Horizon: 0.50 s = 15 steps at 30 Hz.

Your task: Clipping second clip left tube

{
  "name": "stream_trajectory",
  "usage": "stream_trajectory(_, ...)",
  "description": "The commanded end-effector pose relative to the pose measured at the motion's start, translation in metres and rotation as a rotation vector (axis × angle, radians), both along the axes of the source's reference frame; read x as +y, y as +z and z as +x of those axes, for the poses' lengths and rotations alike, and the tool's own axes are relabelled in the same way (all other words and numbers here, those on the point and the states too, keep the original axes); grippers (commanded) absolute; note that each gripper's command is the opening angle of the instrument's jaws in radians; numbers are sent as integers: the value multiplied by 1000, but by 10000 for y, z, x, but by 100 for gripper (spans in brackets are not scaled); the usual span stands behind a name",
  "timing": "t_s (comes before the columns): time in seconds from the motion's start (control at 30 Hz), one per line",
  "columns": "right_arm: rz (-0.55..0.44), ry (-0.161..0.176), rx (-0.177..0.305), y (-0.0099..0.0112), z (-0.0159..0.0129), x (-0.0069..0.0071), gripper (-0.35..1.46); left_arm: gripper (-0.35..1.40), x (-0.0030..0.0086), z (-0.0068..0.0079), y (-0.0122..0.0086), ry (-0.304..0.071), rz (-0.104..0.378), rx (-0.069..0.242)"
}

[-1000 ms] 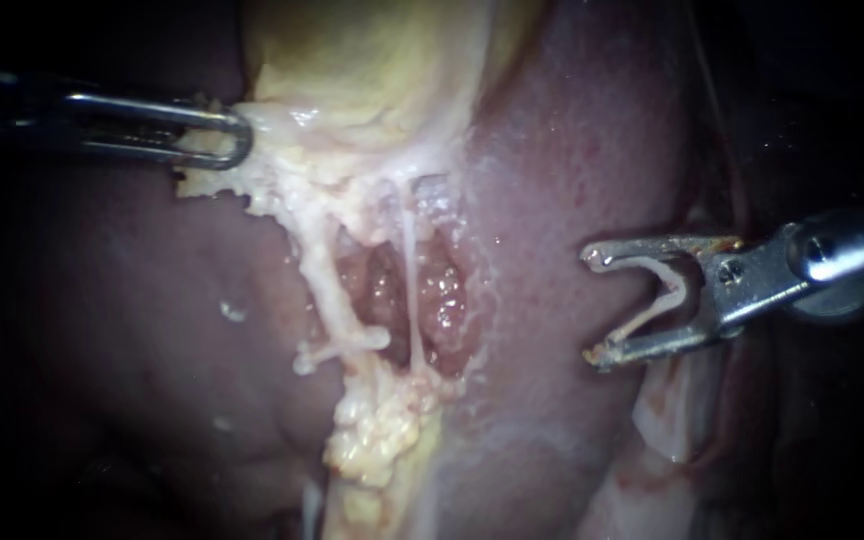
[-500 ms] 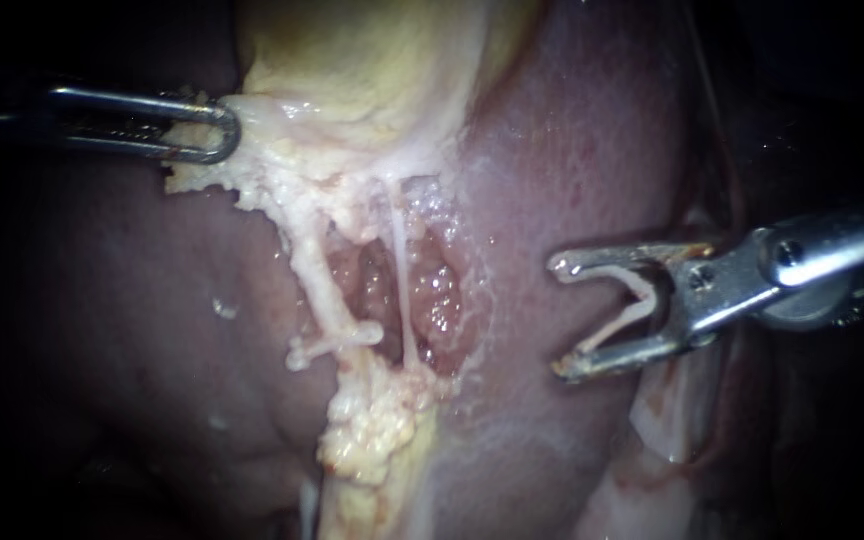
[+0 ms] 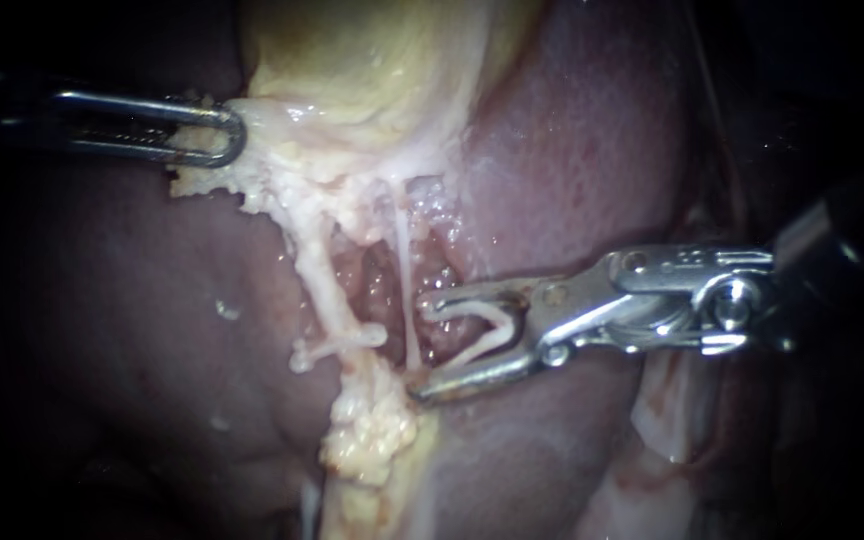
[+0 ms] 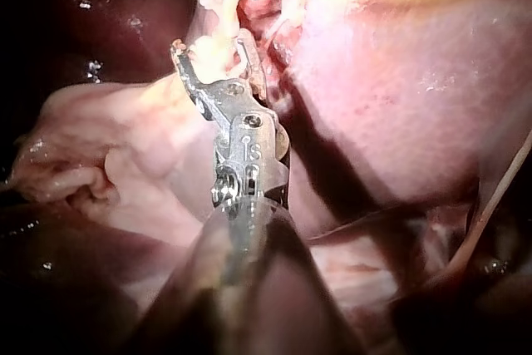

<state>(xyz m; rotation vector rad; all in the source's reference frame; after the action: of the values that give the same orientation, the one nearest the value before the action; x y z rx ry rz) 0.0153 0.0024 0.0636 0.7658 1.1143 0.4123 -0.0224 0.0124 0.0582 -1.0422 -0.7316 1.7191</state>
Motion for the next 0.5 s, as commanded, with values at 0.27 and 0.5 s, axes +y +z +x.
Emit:
stream_trajectory(0.27, 39, -18, 20, 39, 15, -3, 50, -35, -1, -1, 1, -3, -2, 3)
stream_trajectory(0.5, 27, -23, 25, 61, 14, -2, 50, -35, -2, -2, 2, -4, -3, 4)
